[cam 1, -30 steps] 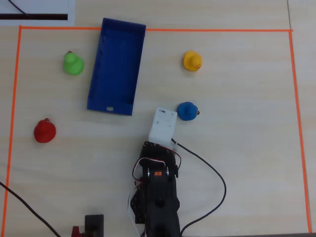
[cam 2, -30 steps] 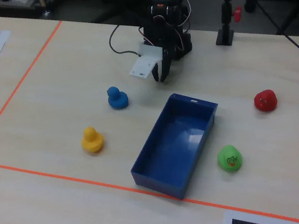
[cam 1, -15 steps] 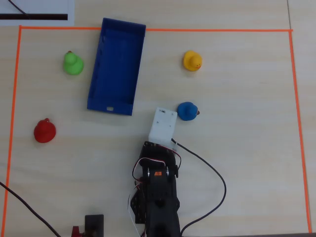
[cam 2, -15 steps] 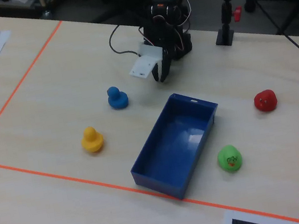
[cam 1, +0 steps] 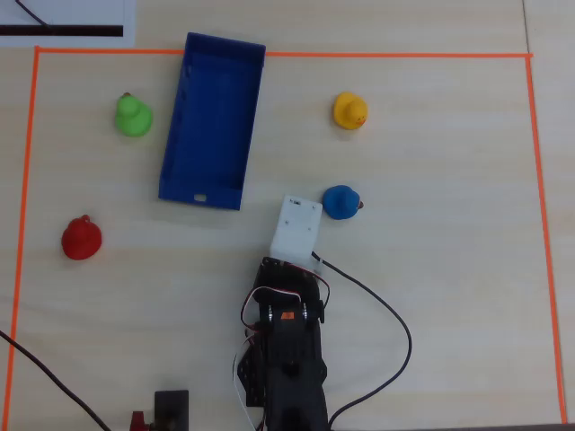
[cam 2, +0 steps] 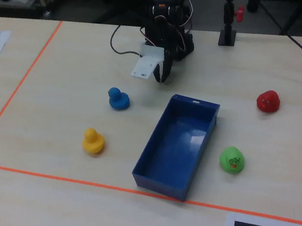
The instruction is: Grasp blue duck and put it into box.
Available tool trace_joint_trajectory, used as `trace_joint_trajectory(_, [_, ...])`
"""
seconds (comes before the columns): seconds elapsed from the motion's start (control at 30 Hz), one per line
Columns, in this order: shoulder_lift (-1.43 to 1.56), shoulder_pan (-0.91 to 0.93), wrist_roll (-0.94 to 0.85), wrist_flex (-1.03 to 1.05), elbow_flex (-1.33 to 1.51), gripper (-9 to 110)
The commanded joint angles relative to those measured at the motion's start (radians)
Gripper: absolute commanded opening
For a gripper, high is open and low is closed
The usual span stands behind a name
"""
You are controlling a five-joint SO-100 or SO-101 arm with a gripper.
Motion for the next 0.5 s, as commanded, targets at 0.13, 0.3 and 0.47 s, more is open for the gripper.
trace_joint_trajectory(0.13, [-0.012, 0.025, -0.002, -0.003, -0.017, 12])
trace_joint_trajectory(0.3, [-0.354, 0.206, -0.055, -0.173, -0.324, 27])
trace_joint_trajectory(0.47, [-0.699, 0.428, -0.123, -0.439, -0.635, 33])
